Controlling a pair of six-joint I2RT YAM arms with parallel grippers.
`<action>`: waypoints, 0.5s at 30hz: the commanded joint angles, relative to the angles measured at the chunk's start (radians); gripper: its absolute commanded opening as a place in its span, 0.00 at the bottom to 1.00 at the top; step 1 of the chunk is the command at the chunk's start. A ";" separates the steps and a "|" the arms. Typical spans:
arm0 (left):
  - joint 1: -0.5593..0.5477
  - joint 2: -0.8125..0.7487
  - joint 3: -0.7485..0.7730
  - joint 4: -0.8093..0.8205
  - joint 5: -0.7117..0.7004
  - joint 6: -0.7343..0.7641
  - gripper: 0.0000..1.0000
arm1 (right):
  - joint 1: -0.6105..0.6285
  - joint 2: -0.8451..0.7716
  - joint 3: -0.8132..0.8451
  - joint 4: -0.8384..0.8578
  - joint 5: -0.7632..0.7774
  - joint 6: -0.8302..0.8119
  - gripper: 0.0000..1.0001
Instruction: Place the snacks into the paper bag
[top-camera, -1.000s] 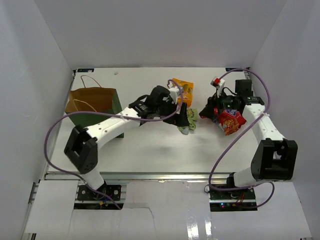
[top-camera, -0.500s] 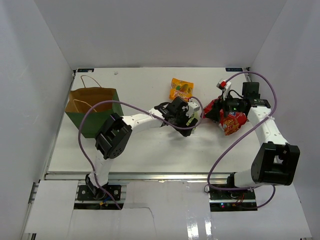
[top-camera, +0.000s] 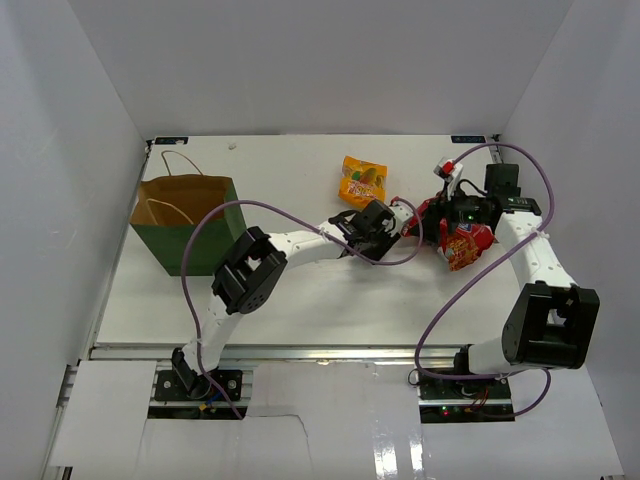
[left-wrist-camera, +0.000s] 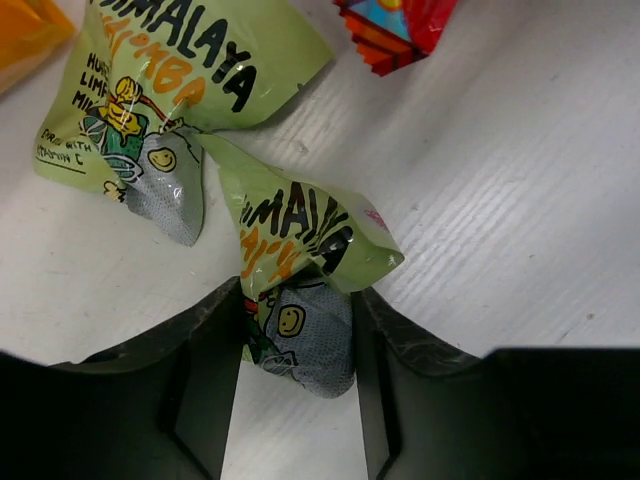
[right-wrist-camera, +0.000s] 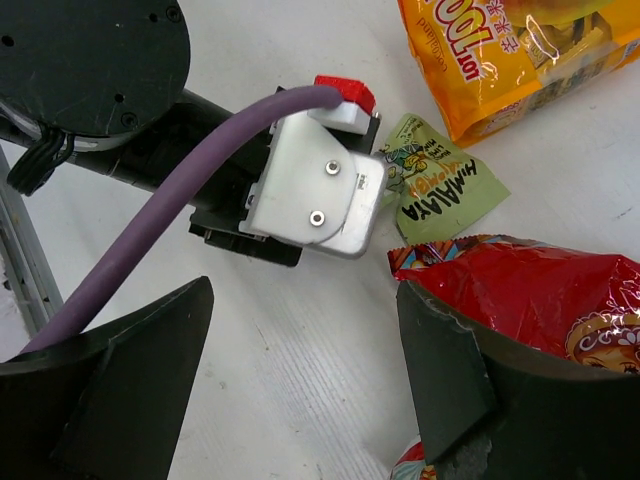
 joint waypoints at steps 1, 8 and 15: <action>0.001 -0.019 0.012 0.007 -0.054 -0.005 0.53 | -0.008 0.003 0.050 -0.012 -0.042 -0.005 0.80; 0.001 -0.122 -0.088 0.028 -0.048 -0.064 0.23 | -0.008 0.018 0.090 -0.021 -0.042 -0.010 0.80; 0.002 -0.522 -0.279 0.024 -0.026 -0.231 0.04 | -0.002 0.075 0.166 -0.119 -0.056 -0.094 0.80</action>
